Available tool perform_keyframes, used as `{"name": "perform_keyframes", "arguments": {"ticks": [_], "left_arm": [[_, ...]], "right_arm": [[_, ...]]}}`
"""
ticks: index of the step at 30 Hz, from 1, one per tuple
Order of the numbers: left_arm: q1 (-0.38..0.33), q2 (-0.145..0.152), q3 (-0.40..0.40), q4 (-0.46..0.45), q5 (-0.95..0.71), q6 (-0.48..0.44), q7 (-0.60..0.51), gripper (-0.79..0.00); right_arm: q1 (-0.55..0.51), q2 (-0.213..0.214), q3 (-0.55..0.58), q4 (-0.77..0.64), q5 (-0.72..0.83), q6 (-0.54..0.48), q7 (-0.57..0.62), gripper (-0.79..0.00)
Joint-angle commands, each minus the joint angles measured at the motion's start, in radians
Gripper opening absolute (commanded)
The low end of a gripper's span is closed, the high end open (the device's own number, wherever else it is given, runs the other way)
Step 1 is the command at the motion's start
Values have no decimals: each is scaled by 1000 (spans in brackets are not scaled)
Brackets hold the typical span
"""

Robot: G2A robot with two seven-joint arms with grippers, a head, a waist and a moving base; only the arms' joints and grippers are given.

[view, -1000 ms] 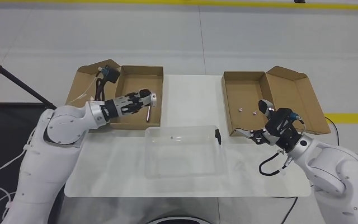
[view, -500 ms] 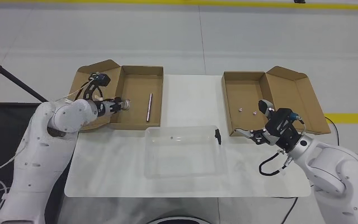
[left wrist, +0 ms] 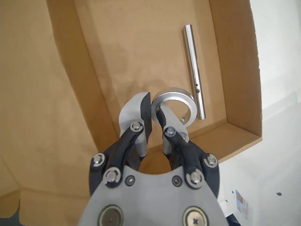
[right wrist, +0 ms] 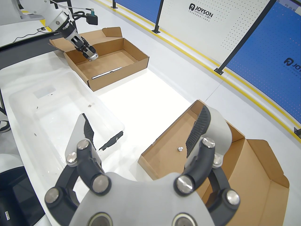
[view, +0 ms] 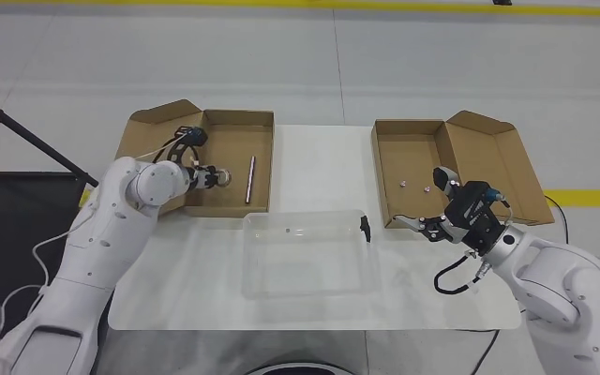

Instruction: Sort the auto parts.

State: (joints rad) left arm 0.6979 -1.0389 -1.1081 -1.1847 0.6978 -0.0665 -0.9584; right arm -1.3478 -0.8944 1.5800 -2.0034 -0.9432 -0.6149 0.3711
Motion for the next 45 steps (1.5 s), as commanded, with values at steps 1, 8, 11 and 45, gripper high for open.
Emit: {"name": "perform_keyframes", "arguments": {"ticks": [1, 8, 11, 45], "left_arm": [[-18, -7, 17, 27, -5, -6, 10, -560], [-47, -19, 37, 54, -10, -18, 35, -449], [-41, -16, 23, 35, -14, -19, 41, -431], [721, 54, -453, -1014, 136, 250, 348, 0]], "right_arm": [[0, 0, 0, 0, 0, 0, 0, 0], [0, 0, 0, 0, 0, 0, 0, 0], [0, 0, 0, 0, 0, 0, 0, 0], [-30, -34, 28, 114, 6, 440, -162, 0]]}}
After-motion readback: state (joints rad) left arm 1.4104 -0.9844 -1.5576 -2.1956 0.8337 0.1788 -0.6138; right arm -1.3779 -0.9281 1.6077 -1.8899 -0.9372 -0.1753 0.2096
